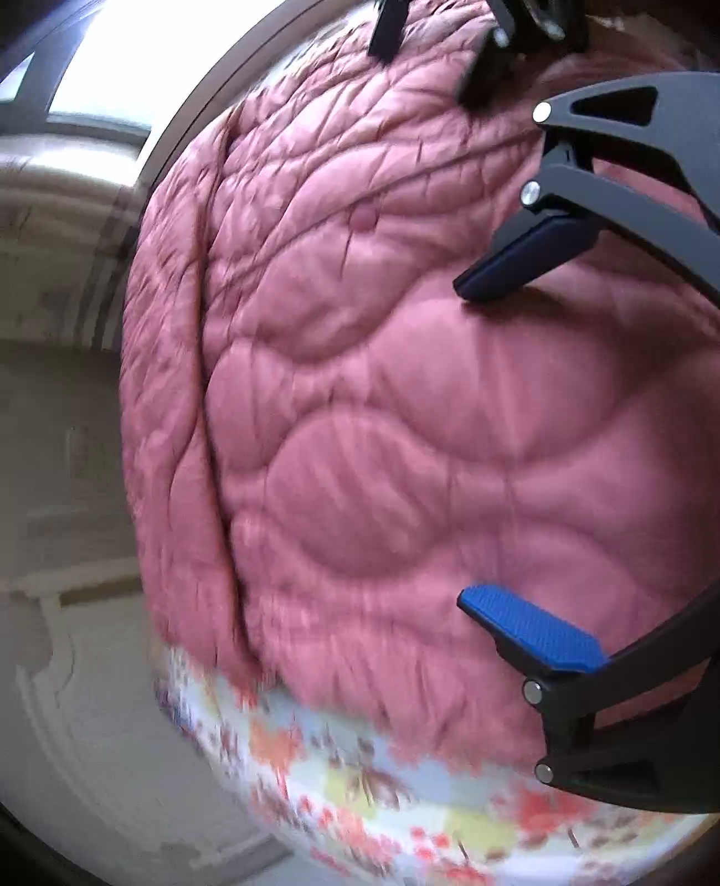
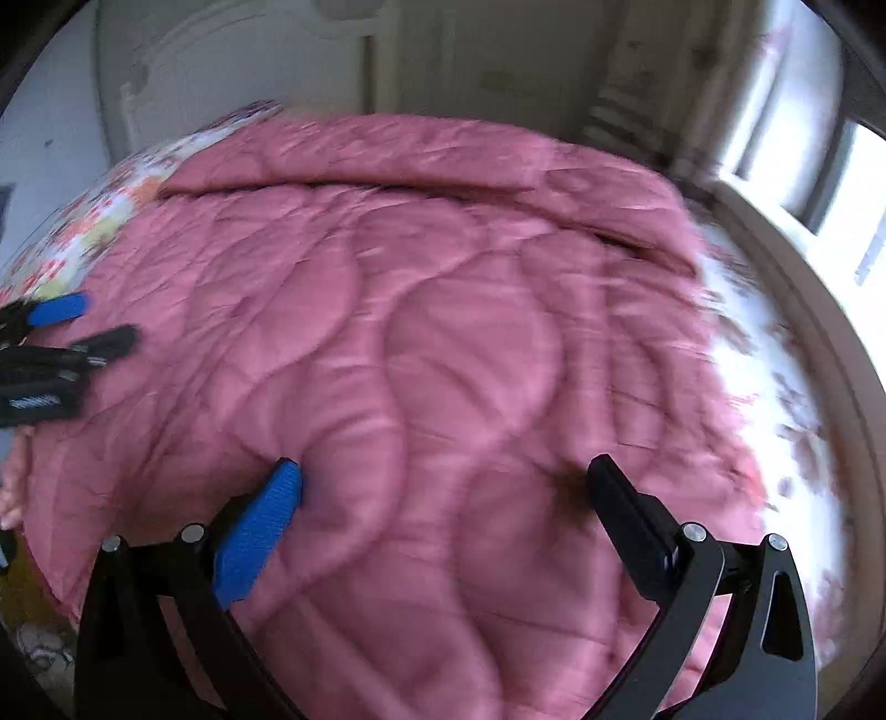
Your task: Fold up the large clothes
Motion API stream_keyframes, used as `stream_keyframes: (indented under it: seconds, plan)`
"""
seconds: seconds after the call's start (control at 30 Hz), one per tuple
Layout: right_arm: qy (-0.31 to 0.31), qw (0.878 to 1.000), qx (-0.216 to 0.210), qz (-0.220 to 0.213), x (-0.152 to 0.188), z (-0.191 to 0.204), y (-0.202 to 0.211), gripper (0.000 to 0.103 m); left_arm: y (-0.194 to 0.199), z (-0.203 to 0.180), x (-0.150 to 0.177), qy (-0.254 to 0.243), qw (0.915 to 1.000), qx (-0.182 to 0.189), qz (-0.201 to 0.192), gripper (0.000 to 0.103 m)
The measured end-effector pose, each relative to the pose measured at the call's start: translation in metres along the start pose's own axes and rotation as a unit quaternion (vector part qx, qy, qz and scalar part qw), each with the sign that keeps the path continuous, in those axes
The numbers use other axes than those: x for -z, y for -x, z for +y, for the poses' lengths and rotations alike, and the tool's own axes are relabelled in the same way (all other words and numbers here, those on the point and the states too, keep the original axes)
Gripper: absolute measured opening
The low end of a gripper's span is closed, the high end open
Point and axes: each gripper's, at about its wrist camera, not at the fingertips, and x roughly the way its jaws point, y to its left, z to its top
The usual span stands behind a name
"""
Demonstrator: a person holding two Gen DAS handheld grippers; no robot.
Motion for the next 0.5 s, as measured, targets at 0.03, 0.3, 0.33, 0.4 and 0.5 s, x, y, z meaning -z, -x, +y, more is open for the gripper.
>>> stream_keyframes:
  seconds: [0.03, 0.3, 0.33, 0.4, 0.5]
  plan:
    - [-0.018, 1.0, 0.012, -0.005, 0.003, -0.013, 0.006, 0.098, 0.008, 0.012, 0.002, 0.015, 0.9998, -0.01, -0.012, 0.101]
    - [-0.103, 0.993, 0.054, 0.006, 0.03, -0.062, 0.003, 0.099, 0.012, 0.093, 0.023, 0.152, 0.9883, 0.003, -0.015, 0.101]
    - [-0.093, 0.994, 0.06, 0.002, 0.027, -0.054, 0.008, 0.099, 0.014, 0.087, 0.022, 0.139, 0.9901, -0.014, -0.012, 0.101]
    - [-0.059, 0.998, 0.026, -0.029, 0.025, -0.03, 0.024, 0.099, 0.023, 0.073, 0.022, 0.116, 0.9925, -0.029, -0.024, 0.101]
    - [0.009, 0.999, -0.017, -0.046, 0.028, 0.006, 0.035, 0.098, 0.052, 0.038, 0.031, 0.071, 0.9946, 0.027, -0.071, 0.101]
